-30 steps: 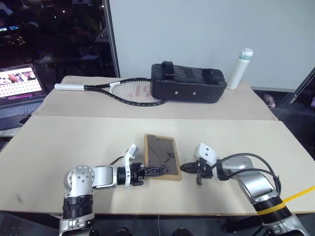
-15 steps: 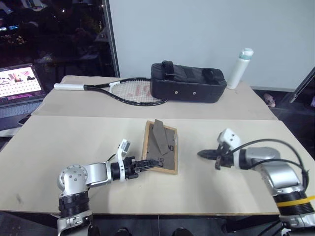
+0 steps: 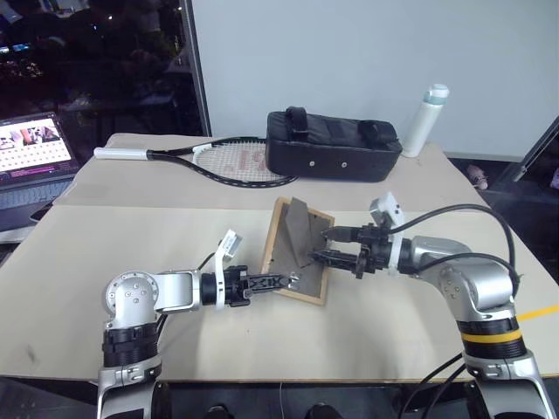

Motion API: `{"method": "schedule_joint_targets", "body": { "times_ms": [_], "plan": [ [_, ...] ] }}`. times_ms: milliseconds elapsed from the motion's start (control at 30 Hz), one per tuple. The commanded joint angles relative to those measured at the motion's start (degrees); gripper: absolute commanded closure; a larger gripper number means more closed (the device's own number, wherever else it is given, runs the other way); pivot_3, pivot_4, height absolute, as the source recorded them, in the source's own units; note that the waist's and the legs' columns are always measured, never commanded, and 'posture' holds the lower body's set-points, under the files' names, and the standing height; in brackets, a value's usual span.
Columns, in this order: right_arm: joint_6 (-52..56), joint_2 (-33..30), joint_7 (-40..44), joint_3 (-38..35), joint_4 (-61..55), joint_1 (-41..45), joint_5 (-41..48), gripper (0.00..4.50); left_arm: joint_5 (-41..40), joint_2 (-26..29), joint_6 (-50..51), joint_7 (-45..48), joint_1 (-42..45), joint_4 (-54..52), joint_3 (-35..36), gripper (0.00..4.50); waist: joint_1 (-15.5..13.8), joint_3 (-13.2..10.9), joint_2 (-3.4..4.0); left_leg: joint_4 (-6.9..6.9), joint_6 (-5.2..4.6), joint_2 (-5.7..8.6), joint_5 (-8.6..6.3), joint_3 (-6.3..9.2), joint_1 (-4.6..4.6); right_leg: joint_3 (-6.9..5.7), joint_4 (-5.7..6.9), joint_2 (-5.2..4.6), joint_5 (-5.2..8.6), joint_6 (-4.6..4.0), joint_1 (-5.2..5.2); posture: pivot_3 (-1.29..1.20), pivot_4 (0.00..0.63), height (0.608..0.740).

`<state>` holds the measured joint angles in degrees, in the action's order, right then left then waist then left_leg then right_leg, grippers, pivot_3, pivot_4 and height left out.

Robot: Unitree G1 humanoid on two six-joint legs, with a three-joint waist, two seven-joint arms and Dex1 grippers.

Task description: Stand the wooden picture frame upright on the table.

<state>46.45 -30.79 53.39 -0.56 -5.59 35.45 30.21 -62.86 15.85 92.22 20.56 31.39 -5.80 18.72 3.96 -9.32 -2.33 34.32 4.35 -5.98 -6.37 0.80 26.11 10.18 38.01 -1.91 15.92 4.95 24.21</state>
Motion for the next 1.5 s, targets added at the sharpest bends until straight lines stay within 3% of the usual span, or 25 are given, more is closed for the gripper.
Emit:
{"method": "schedule_joint_targets", "body": {
  "times_ms": [33, 133, 567, 900, 1033, 1133, 1233, 1367, 1500],
  "plan": [
    [-1.7, 0.3, 2.3, 0.9, 0.8, 1.3, 1.1, 0.03, -2.6, -1.1, -0.2, 0.8, 0.7, -3.3, 0.2, 3.31, -0.1, 0.0, 0.00, 0.00, 0.00, 0.00, 0.00, 0.01, 0.00, 0.00, 0.00, 0.00, 0.00, 0.00, -0.01, 0.00, 0.150, 0.705],
    [-0.9, 0.6, 7.2, 0.8, -3.7, 0.6, 6.3, 0.03, -2.6, -1.4, 0.2, -0.4, 0.8, -2.5, 1.4, 3.31, -0.1, 0.0, 0.00, -0.01, 0.00, 0.00, 0.00, 0.02, 0.06, -0.03, -0.01, 0.00, 0.00, -0.01, 0.02, 0.00, 0.150, 0.705],
    [0.0, -1.8, 8.7, -0.7, -9.6, -2.5, 11.7, 0.03, -8.7, -0.3, 0.3, -4.9, 1.6, 4.2, 4.2, 3.31, 0.0, 0.0, 0.00, 0.01, 0.00, 0.00, 0.00, 0.08, 0.05, -0.06, 0.00, 0.00, 0.01, 0.01, 0.01, 0.00, 0.150, 0.705],
    [-4.6, -13.1, 7.2, -4.2, -3.5, -0.8, 3.2, 0.03, -28.8, 6.3, -0.2, -11.8, 6.0, 25.8, 7.1, 3.31, -0.1, 0.0, 0.01, -0.04, 0.00, 0.02, 0.00, 0.09, 0.07, -0.07, 0.00, 0.00, 0.05, 0.00, 0.10, 0.00, 0.150, 0.705],
    [-17.9, -12.6, 2.8, -2.4, -0.1, -0.9, -6.3, 0.03, -33.7, 7.4, -1.6, -15.6, 7.0, 30.1, 5.7, 3.31, -0.1, 0.0, 0.01, -0.05, 0.00, 0.03, 0.00, 0.09, 0.08, -0.08, -0.02, -0.02, 0.06, 0.00, 0.10, 0.00, 0.150, 0.705],
    [-42.8, -11.5, -5.9, 3.4, 5.9, -1.2, -24.0, 0.03, -42.1, 7.7, -3.0, -18.3, 8.8, 36.3, 3.2, 3.31, -0.1, 0.0, 0.01, -0.04, 0.04, 0.03, 0.02, 0.09, 0.08, -0.08, -0.02, -0.01, 0.06, 0.01, 0.11, 0.00, 0.150, 0.705],
    [-59.2, -9.9, -12.7, 6.5, 10.8, -0.5, -33.8, 0.03, -49.5, 8.4, -4.6, -20.8, 9.4, 39.4, -0.2, 3.31, -0.2, 0.0, 0.01, -0.07, 0.14, 0.05, 0.08, 0.09, 0.09, -0.08, -0.01, -0.03, 0.04, 0.03, 0.16, 0.00, 0.150, 0.705],
    [-73.4, -8.5, -20.3, 10.1, 15.5, 1.4, -44.4, 0.03, -50.1, 8.1, -5.2, -22.1, 10.3, 41.3, -1.5, 3.31, -0.3, 0.0, 0.01, -0.23, 0.21, 0.07, 0.13, 0.09, 0.09, -0.08, -0.01, -0.04, 0.04, 0.01, 0.18, 0.00, 0.150, 0.705],
    [-80.3, -6.4, -26.0, 11.3, 17.1, 3.0, -49.3, 0.03, -50.1, 8.9, -4.1, -21.4, 10.5, 41.5, -2.9, 3.31, -0.6, 0.0, 0.01, -0.31, 0.35, 0.07, 0.21, 0.10, 0.08, -0.09, -0.02, -0.04, 0.03, -0.02, 0.18, 0.00, 0.150, 0.705]
  ]
}}
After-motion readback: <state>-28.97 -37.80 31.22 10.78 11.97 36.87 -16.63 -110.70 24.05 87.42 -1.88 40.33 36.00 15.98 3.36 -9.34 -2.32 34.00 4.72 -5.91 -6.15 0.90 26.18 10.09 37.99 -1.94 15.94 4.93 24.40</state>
